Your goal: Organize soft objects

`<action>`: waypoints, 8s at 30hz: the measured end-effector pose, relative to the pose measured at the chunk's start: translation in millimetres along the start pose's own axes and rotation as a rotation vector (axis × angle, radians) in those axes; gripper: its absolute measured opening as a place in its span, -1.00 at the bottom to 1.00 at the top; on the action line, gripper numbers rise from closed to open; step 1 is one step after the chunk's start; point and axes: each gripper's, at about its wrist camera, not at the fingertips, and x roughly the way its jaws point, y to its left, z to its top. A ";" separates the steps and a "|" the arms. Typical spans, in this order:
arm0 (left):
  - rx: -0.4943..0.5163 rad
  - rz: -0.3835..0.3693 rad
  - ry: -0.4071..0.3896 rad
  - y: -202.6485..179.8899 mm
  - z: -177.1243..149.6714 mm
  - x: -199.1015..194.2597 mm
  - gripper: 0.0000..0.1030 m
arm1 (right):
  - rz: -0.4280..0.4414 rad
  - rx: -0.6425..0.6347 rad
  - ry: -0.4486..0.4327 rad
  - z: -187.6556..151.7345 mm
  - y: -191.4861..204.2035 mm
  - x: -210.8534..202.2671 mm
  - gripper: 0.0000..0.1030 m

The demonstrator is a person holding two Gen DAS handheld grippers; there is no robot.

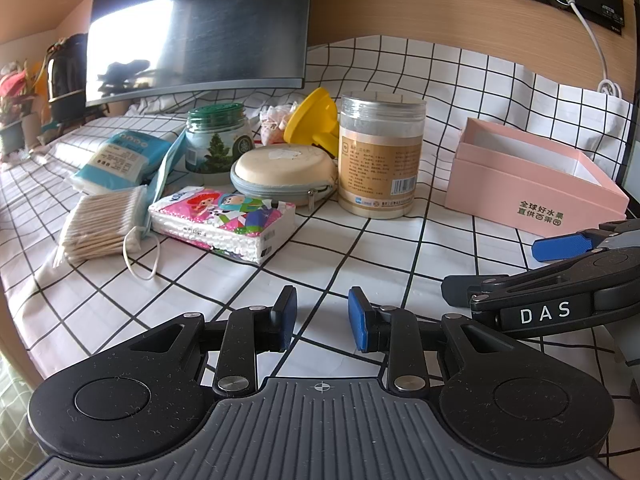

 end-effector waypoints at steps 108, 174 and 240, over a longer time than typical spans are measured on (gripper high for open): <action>-0.213 -0.025 0.291 322.7 129.2 165.7 0.31 | -0.232 0.096 0.154 115.6 149.8 10.6 0.94; -0.159 0.128 0.098 335.2 137.8 134.9 0.26 | -0.021 -0.236 0.185 166.2 229.0 55.7 0.16; 0.064 -0.567 0.100 113.9 289.1 83.8 0.13 | -0.206 0.311 -0.128 229.0 -2.8 -133.4 -0.89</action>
